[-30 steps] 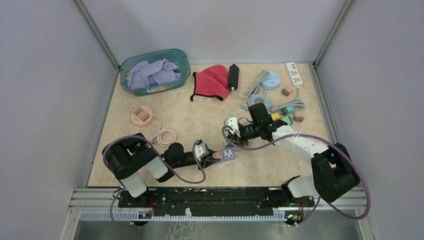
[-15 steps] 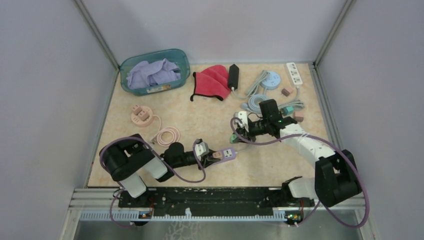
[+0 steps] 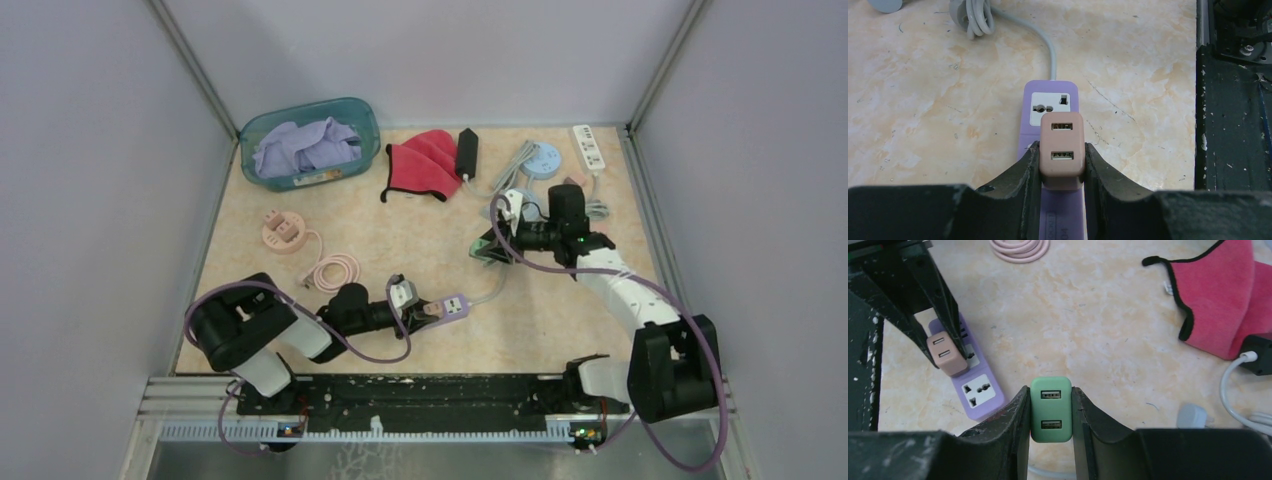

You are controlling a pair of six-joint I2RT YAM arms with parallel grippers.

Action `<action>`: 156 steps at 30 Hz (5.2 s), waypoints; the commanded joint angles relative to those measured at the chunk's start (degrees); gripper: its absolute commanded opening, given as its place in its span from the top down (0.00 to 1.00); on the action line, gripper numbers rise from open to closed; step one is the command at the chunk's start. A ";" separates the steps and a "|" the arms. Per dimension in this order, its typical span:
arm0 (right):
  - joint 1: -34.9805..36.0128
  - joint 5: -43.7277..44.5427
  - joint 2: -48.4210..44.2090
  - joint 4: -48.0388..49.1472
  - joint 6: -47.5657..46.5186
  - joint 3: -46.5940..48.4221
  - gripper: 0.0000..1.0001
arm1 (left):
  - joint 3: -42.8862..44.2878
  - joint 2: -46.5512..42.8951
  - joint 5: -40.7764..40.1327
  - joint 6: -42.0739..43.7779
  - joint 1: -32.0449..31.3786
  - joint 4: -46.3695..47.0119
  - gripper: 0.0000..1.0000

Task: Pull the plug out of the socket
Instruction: Place the plug at the center of the board, then remove the plug from the socket.

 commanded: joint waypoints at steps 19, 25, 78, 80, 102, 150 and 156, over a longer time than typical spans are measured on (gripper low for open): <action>-4.23 28.01 -1.58 32.81 46.13 -5.09 1.00 | -0.52 -3.39 -2.53 -0.98 0.26 -9.43 1.00; -4.66 35.68 -1.00 35.05 52.05 -6.01 1.00 | -0.61 -3.37 -2.49 -0.85 0.27 -9.43 1.00; -0.59 20.35 32.51 14.46 40.83 28.13 0.01 | -1.28 -5.78 -1.42 -1.19 0.36 -9.76 0.99; -0.60 19.24 27.47 14.27 37.48 25.79 0.01 | -1.42 -6.58 -1.45 -1.48 0.36 -9.86 0.98; 7.54 -14.09 1.37 -4.90 -15.84 0.53 0.03 | -4.29 -14.35 -1.33 -1.51 0.39 -7.97 0.21; 33.64 17.39 15.70 -9.09 -22.68 6.45 0.98 | -4.41 -13.95 -3.17 5.93 0.30 -15.83 0.23; 31.55 16.12 14.74 -11.85 -26.00 6.44 1.00 | -3.96 -10.27 -4.30 7.27 0.33 -13.17 0.24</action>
